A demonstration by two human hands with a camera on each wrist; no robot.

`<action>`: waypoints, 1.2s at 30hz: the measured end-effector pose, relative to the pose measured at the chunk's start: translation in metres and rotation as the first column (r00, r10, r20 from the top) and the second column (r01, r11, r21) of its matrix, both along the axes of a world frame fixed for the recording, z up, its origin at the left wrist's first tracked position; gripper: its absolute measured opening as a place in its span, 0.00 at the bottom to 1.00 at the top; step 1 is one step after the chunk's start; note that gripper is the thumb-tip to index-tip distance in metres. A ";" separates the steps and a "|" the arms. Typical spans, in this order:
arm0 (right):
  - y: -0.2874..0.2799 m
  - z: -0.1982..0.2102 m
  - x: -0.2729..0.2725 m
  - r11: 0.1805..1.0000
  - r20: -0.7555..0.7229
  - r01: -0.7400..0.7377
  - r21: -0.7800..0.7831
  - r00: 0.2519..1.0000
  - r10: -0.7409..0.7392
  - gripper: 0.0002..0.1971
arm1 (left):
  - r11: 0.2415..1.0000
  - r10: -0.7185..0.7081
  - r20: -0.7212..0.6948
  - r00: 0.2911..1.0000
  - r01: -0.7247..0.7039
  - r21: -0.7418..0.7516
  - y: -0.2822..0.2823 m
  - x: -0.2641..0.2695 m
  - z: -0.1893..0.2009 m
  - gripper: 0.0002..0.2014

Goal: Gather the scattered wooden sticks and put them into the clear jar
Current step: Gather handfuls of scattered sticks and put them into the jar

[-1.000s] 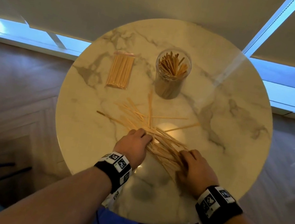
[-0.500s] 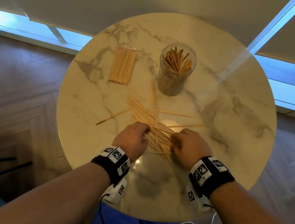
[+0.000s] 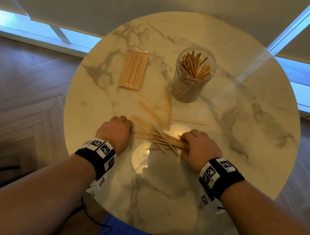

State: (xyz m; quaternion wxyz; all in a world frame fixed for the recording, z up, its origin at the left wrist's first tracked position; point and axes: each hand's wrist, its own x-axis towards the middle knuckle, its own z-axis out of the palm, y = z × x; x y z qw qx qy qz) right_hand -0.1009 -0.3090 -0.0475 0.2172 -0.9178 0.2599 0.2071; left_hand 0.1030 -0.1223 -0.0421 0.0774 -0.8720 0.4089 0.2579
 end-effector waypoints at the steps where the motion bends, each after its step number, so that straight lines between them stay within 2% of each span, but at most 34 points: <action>1: -0.002 0.000 0.002 1.000 0.009 -0.005 0.008 1.000 0.005 0.18 | 0.998 -0.059 0.000 0.998 0.059 0.004 0.001 -0.005 0.000 0.14; 4: -0.006 0.000 0.008 1.000 0.034 -0.024 -0.011 0.999 0.025 0.15 | 0.981 -0.194 -0.017 0.981 0.194 -0.010 -0.001 -0.025 -0.003 0.15; 8: -0.003 -0.001 0.010 0.999 0.066 -0.052 -0.012 0.996 0.053 0.16 | 0.974 -0.215 -0.052 0.975 0.211 -0.083 -0.015 -0.045 -0.012 0.15; 11: 0.000 0.001 0.013 0.997 0.057 -0.074 -0.025 0.996 0.075 0.17 | 0.971 -0.167 -0.132 0.977 0.140 -0.196 -0.025 -0.050 -0.014 0.16; 14: 0.003 0.005 0.015 0.995 0.042 -0.087 -0.057 0.995 0.090 0.20 | 0.928 0.011 -0.132 0.991 -0.060 -0.367 -0.015 -0.046 -0.007 0.17; 16: 0.007 0.006 0.018 0.992 0.033 -0.102 -0.072 0.994 0.104 0.25 | 0.930 0.132 -0.099 0.986 -0.157 -0.331 -0.001 -0.043 -0.004 0.26; 18: 0.013 0.006 0.024 0.990 0.003 -0.120 -0.080 0.993 0.121 0.28 | 0.960 0.157 -0.123 0.980 -0.181 -0.215 0.008 -0.041 -0.006 0.33; 21: 0.020 0.005 0.036 0.989 -0.023 -0.124 -0.077 0.992 0.122 0.23 | 0.950 0.114 -0.223 0.968 -0.173 -0.262 0.003 -0.045 -0.014 0.27; 27: 0.027 -0.003 0.048 0.990 -0.064 -0.118 -0.078 0.991 0.113 0.19 | 0.853 0.175 -0.386 0.906 -0.335 -0.400 -0.012 -0.051 -0.011 0.23; 29: 0.027 -0.006 0.049 0.990 -0.071 -0.119 -0.082 0.991 0.113 0.18 | 0.777 0.203 -0.461 0.864 -0.429 -0.460 -0.007 -0.049 -0.011 0.22; 32: 0.028 -0.009 0.046 0.990 -0.064 -0.114 -0.081 0.992 0.109 0.19 | 0.672 0.253 -0.500 0.828 -0.523 -0.525 0.001 -0.047 -0.010 0.18; 36: 0.025 -0.009 0.037 0.994 -0.011 -0.101 -0.051 0.995 0.101 0.19 | 0.523 0.368 -0.550 0.750 -0.656 -0.544 0.009 -0.048 -0.004 0.18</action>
